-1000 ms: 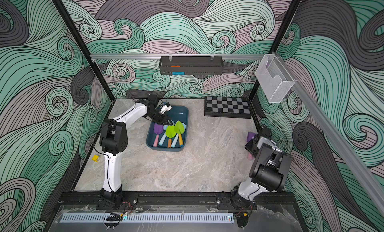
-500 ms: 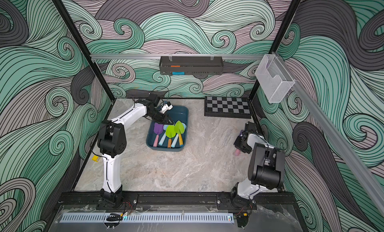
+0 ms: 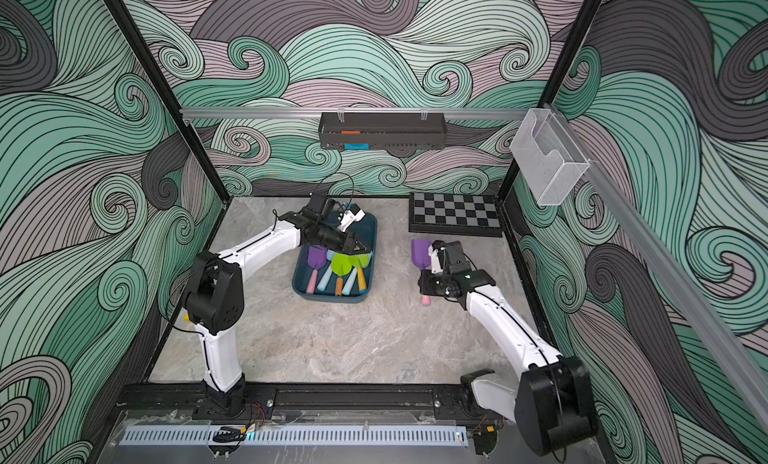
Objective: Put the shovel into the storage box
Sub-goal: Pick up the shovel from the center of the board.
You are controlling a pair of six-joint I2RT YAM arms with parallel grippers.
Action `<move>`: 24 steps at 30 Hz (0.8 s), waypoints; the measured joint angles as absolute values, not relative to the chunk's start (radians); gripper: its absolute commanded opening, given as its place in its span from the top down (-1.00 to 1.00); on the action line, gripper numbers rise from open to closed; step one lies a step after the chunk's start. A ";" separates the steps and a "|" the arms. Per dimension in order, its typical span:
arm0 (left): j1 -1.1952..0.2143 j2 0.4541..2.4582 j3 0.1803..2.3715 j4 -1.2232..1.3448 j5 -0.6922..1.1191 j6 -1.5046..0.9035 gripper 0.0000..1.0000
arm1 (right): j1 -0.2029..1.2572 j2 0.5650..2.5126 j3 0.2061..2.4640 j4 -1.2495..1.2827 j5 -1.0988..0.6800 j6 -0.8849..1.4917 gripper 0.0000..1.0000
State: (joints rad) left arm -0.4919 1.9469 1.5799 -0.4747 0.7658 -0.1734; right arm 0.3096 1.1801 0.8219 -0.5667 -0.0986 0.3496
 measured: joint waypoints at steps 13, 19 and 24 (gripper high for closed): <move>-0.574 1.946 1.579 -0.360 0.694 -0.263 0.20 | 0.538 1.163 0.854 -0.606 -0.057 0.435 1.00; -0.595 1.946 1.579 -0.350 0.680 -0.278 0.20 | 0.570 1.167 0.860 -0.610 -0.036 0.453 1.00; -0.625 1.946 1.579 -0.328 0.681 -0.294 0.23 | 0.584 1.169 0.882 -0.603 -0.035 0.453 1.00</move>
